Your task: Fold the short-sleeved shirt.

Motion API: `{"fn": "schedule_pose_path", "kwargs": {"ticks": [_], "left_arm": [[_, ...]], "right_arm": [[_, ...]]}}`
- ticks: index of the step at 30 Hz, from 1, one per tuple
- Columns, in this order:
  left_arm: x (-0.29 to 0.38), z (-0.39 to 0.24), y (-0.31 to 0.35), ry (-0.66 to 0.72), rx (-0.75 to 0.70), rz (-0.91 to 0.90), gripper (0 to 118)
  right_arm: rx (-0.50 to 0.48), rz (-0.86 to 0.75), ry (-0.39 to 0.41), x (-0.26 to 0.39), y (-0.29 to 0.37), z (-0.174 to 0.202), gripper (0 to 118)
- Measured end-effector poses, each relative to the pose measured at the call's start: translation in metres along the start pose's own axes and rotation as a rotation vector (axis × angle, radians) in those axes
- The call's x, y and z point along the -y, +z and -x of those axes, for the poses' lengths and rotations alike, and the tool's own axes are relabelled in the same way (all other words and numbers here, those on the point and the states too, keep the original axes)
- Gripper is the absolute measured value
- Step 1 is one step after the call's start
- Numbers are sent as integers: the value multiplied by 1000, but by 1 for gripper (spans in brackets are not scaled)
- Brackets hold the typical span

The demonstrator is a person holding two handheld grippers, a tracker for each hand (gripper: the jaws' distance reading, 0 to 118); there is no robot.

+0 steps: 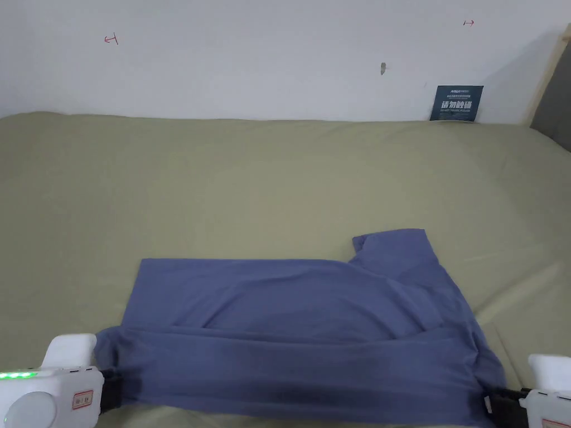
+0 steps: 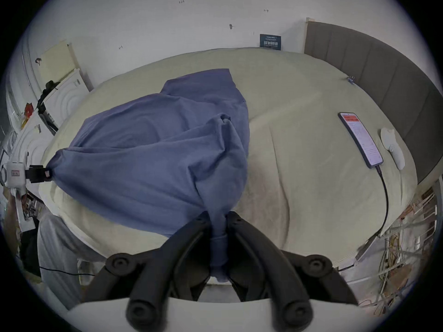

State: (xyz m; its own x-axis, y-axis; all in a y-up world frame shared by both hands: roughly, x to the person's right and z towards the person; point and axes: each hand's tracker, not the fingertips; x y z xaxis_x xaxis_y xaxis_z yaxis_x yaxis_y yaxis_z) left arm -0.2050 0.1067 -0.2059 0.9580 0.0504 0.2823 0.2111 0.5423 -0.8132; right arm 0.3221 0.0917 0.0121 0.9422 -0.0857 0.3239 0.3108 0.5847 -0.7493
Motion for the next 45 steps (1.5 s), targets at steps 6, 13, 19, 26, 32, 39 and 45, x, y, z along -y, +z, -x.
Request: {"fn": "schedule_pose_path", "kwargs": {"ticks": [6,13,19,26,32,39,45], "left_arm": [[-25,-1,11,-31,-18,-142,105],[-103,-22,-28,-33,-26,-183,1],[-171,-19,-101,26,-18,-99,1],[-208,-15,-169,-6,-87,14,116],[-208,-13,-182,11,-111,50,107],[-207,-26,-159,-45,-40,6,2],[-207,-31,-166,-58,-73,15,2]], "right_arm": [[3,-69,8,-27,10,10,106],[-1,-181,-24,-100,-26,29,0],[18,-108,34,-149,-87,33,0],[50,-66,49,-169,-127,11,0],[84,-52,37,-179,-137,-10,0],[103,-29,12,-204,-152,-24,13],[172,75,20,-218,-188,-20,106]]}}
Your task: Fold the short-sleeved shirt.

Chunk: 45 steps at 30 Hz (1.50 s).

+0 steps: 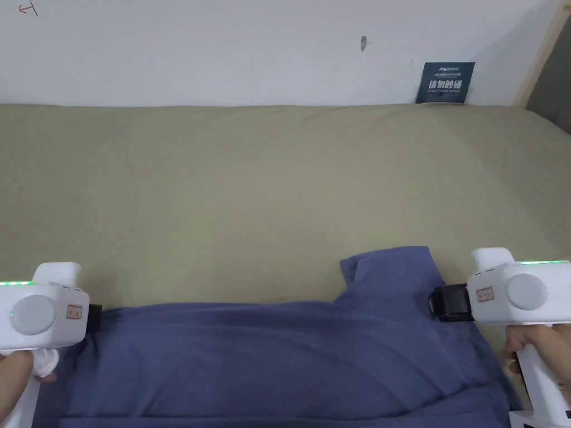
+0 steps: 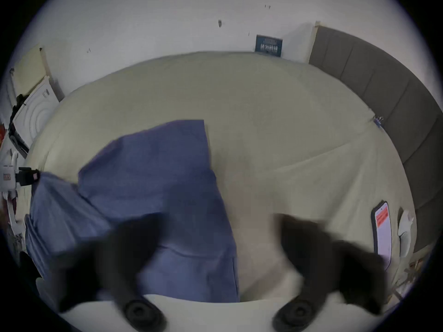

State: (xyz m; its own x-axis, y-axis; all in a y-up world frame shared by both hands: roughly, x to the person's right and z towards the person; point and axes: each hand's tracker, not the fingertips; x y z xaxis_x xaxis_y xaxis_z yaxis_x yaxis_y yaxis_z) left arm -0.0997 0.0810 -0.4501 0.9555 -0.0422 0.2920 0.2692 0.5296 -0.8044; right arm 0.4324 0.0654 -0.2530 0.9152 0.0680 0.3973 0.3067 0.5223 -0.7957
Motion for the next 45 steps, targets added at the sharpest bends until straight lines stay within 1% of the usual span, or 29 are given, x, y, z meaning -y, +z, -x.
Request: {"fn": "schedule_pose_path", "kwargs": {"ticks": [1,2,3,4,5,6,7,8,9,10,11,13,16,18,19,20,22,26,29,34,37,41,45], "left_arm": [[-1,1,-1,9,2,2,2],[-1,1,0,14,4,2,2],[0,2,-1,17,5,1,2],[0,2,-1,17,5,-2,2],[0,2,0,17,5,-4,2],[-1,3,3,16,5,-6,2],[0,2,5,14,7,-7,2],[1,3,8,11,8,-9,2],[1,3,12,13,8,-16,2],[2,4,17,19,10,-23,2],[4,4,24,24,8,-37,2],[5,7,42,34,8,-76,2],[11,15,74,38,23,-115,2],[19,20,96,30,33,-142,2],[25,23,108,24,39,-156,2],[32,25,119,22,41,-168,2],[50,31,142,19,52,-194,2],[97,39,175,3,59,-215,2],[132,46,194,5,62,-226,2],[181,53,201,-3,99,-213,2],[204,53,191,-15,90,-186,2],[224,55,177,-3,96,-159,2],[229,55,168,12,102,-140,2]], "right_arm": [[26,38,25,4,-8,3,107],[31,67,41,7,-14,6,106],[9,77,40,11,-17,6,105],[-9,64,19,-3,-23,-4,100],[-20,63,-4,-6,-19,-7,80],[-46,41,-16,-5,-12,-8,55],[-28,10,0,-3,-6,-7,3],[-43,-24,11,-1,18,-1,1],[-82,-20,3,1,26,1,1],[-72,-35,-15,4,36,1,1],[-70,-43,-11,7,44,2,1],[-70,-86,-12,10,56,-6,1],[-106,-122,-32,17,86,-16,1],[-116,-155,-28,23,107,-23,1],[-128,-172,-29,27,119,-27,1],[-119,-204,-18,39,138,-20,1],[-137,-237,-17,57,164,-19,1],[-159,-272,7,101,205,-20,1],[-173,-293,6,137,227,-22,1],[-174,-289,12,194,236,-25,1],[-176,-243,-9,216,225,-25,1],[-165,-191,-17,235,204,-25,1],[-154,-147,-26,242,189,-22,1]]}}
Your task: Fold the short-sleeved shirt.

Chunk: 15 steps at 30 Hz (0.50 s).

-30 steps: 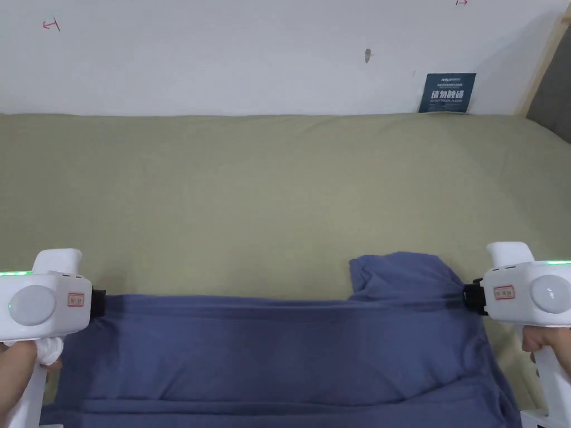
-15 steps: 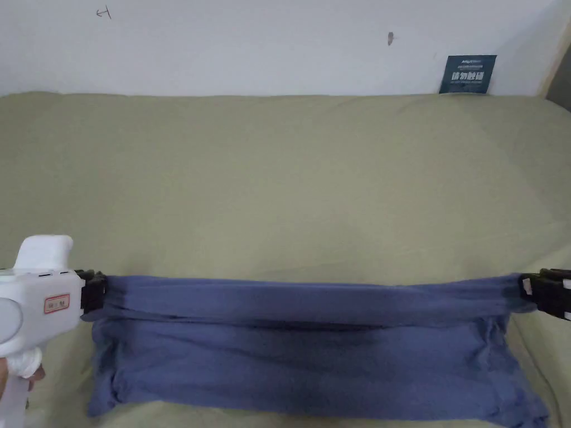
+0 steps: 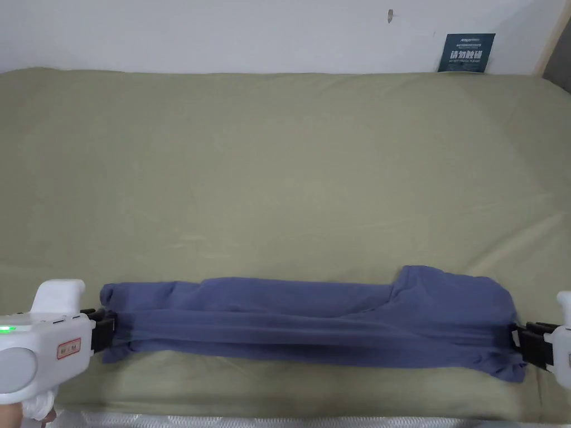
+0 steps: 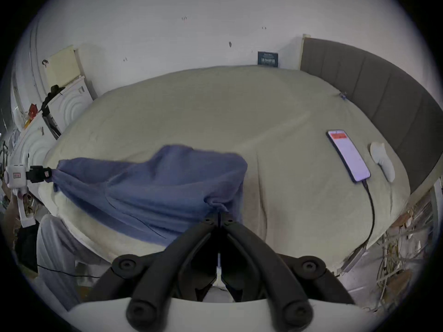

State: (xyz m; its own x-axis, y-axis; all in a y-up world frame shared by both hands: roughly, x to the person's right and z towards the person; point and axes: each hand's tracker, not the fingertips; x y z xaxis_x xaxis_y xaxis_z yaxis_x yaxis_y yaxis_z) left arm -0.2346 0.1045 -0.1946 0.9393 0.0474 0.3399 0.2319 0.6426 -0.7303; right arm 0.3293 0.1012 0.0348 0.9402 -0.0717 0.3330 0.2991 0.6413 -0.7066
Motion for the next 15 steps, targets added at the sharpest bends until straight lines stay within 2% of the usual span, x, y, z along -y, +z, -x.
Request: {"fn": "schedule_pose_path", "kwargs": {"ticks": [1,2,3,4,5,6,9,10,12,13,14,15], "left_arm": [[1,0,0,5,1,2,5],[0,-2,2,9,1,-1,16],[-1,-3,4,11,0,-2,46],[-2,-4,6,13,-3,-5,97],[-3,-5,8,10,-8,-8,118],[-5,-8,11,-2,-19,-7,118],[-14,-18,27,-27,-60,-96,117],[-18,-21,30,-25,-69,-110,115],[-28,-31,39,-4,-60,-161,110],[-34,-36,43,9,-48,-186,102],[-38,-42,46,13,-35,-218,86],[-42,-50,50,15,-43,-259,62]], "right_arm": [[0,2,-4,1,-1,2,1],[1,1,-3,1,-1,3,7],[0,-3,-2,2,-3,0,25],[-1,-5,-4,1,-2,2,69],[3,-8,-9,-1,-1,4,101],[21,-12,-19,-4,1,6,118],[-19,-80,-47,-12,15,18,115],[-14,-95,-32,-20,17,25,108],[-20,-137,4,-30,20,40,106],[-19,-180,20,-35,22,50,101],[-19,-215,36,-40,24,60,88],[-17,-255,53,-46,25,71,65]]}}
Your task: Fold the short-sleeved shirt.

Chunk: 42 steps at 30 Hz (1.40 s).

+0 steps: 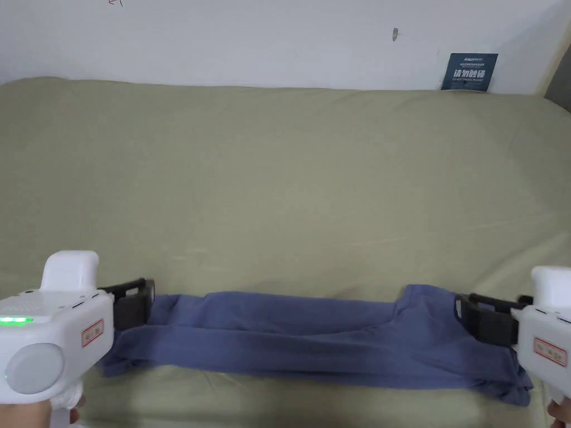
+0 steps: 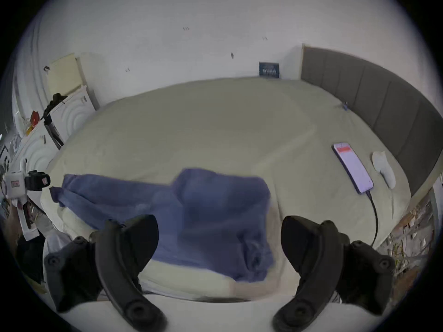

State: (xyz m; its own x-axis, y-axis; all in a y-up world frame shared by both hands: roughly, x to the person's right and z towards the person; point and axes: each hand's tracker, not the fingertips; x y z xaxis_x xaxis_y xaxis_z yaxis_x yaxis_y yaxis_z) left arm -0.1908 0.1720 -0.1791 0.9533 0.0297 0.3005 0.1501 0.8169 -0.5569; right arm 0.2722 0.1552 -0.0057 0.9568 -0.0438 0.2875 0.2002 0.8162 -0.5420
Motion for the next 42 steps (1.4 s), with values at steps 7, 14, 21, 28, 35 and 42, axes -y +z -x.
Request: {"fn": "schedule_pose_path", "kwargs": {"ticks": [7,14,21,28,35,42], "left_arm": [[-14,-29,9,43,-11,-235,0],[-25,9,2,247,197,-132,0],[-35,107,-57,497,637,367,0],[-24,151,-105,467,598,588,0],[-23,164,-120,460,595,620,0],[-5,169,-139,493,614,668,118]], "right_arm": [[85,-263,28,-10,-2,69,0],[116,-334,74,-17,-5,116,0],[113,-370,108,-10,-4,151,0],[96,-342,121,-5,-13,164,0],[87,-300,140,-4,-24,165,0],[92,-277,137,-2,-32,162,0]]}}
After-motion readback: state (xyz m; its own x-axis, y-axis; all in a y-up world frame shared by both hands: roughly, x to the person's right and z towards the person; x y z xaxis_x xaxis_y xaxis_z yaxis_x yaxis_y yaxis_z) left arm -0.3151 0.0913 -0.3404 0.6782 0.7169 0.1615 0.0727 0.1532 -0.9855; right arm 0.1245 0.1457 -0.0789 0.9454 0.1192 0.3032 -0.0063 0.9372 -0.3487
